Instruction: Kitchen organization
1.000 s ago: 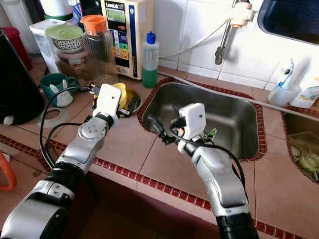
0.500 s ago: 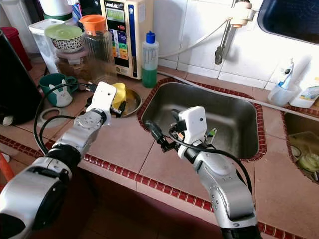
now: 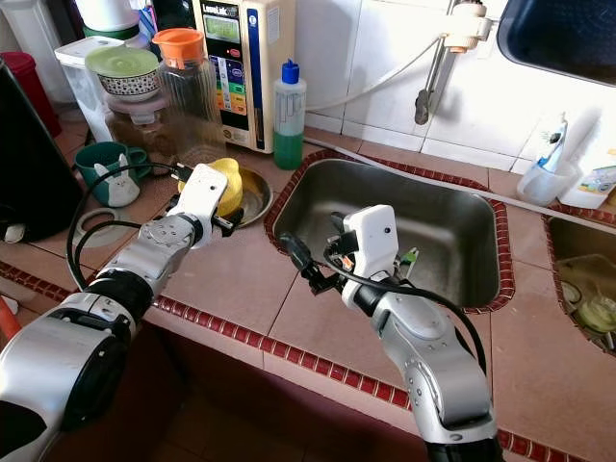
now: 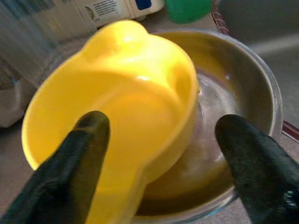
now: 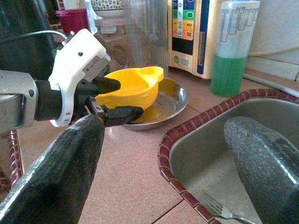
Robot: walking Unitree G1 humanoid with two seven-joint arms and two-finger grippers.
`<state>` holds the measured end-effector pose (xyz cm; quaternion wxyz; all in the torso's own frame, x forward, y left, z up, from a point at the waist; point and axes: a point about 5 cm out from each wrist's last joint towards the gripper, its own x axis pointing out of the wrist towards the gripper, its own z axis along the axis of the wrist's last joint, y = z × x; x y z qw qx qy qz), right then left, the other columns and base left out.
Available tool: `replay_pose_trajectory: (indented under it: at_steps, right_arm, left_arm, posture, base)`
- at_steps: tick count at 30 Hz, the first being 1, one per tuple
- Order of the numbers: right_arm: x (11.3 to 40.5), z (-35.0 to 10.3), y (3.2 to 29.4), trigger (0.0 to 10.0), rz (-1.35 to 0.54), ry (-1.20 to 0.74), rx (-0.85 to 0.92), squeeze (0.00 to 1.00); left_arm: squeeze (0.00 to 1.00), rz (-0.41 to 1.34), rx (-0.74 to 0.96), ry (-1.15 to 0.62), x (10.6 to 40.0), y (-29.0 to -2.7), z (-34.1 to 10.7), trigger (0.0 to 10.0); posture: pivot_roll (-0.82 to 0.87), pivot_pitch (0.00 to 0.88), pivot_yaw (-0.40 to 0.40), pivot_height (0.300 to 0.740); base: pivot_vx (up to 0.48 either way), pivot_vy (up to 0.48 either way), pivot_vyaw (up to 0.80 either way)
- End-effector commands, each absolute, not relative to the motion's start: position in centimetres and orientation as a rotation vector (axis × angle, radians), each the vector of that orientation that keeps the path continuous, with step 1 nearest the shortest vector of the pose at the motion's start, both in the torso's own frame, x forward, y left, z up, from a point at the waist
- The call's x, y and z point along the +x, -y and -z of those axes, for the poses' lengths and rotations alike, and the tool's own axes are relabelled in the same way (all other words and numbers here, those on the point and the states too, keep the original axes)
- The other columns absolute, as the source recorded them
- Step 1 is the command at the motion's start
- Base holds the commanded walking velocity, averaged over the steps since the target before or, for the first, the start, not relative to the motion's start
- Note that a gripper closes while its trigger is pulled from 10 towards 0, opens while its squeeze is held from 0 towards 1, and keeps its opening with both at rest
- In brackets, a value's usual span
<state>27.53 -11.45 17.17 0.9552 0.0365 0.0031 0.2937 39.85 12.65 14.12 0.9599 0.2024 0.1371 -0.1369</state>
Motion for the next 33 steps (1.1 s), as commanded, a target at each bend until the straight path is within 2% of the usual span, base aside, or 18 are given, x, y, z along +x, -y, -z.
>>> replay_pose_trajectory:
  at_steps: [1,33]
  right_arm:
    - [27.5,-17.8,11.6,10.0,-0.591,0.014,0.063,0.79]
    - [27.9,-17.9,11.8,10.0,-0.581,0.015,0.061,0.72]
  left_arm:
    - [0.0,0.275,0.418,-0.307,39.8,-13.0,-13.9,0.0]
    - [0.0,0.241,0.413,-0.322,39.8,-14.1,-13.8,0.0]
  posture:
    - [0.0,0.0,0.005,0.74]
    - [0.0,0.0,-0.001,0.74]
  base:
    - [0.0,0.0,0.0]
    - [0.0,0.0,0.0]
